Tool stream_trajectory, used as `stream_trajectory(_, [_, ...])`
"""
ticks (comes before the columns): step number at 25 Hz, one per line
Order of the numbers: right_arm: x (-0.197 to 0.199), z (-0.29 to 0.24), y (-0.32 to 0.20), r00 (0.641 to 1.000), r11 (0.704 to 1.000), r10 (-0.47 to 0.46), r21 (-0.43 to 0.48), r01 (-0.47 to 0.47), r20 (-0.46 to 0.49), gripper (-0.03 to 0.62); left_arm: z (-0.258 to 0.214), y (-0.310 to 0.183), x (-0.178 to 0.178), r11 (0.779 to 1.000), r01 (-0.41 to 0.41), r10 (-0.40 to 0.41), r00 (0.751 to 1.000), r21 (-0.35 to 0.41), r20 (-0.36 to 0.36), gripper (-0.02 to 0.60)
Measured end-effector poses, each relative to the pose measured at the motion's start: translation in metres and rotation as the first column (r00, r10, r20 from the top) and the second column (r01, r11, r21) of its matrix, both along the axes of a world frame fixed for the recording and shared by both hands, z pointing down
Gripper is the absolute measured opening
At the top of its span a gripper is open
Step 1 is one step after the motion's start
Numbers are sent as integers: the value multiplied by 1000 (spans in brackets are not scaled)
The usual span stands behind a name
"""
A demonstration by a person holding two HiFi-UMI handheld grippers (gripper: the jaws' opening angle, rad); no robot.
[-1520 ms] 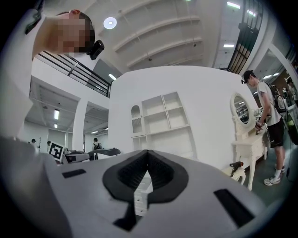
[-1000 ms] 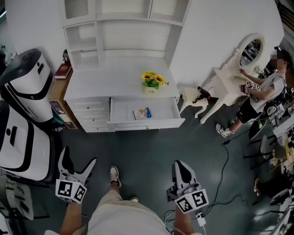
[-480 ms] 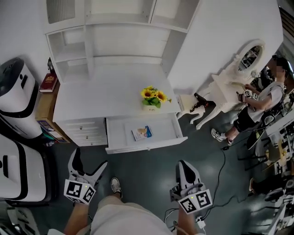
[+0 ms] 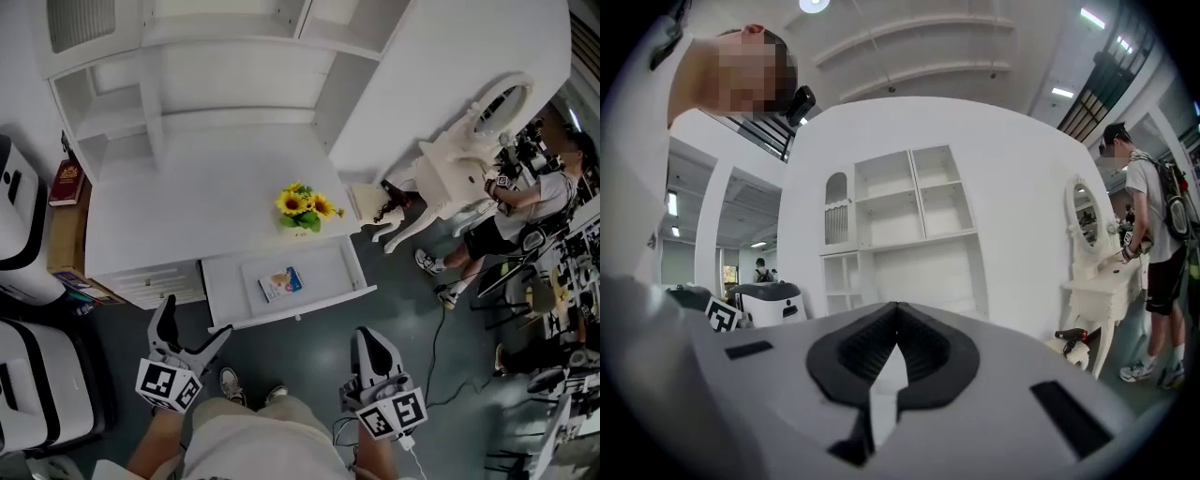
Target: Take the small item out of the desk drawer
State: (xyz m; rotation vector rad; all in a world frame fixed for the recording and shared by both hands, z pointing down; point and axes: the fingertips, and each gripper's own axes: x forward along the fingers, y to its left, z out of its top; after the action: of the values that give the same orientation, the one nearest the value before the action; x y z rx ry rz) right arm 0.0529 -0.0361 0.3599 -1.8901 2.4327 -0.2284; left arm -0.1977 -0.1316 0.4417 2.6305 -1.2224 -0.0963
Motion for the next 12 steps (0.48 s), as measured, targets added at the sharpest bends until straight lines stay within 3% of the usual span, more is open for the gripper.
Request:
stream_trajectory(4, [22,4,-12,999,999,50,-9,-50,-7,11,13,-22,27,998,-54,54,998,-17,-17,529])
stream_trajectory(12, [78,-4,-43,996,995,83,52,-85,35,11,16,-62,94,991,-135,136,989,-19,52,529])
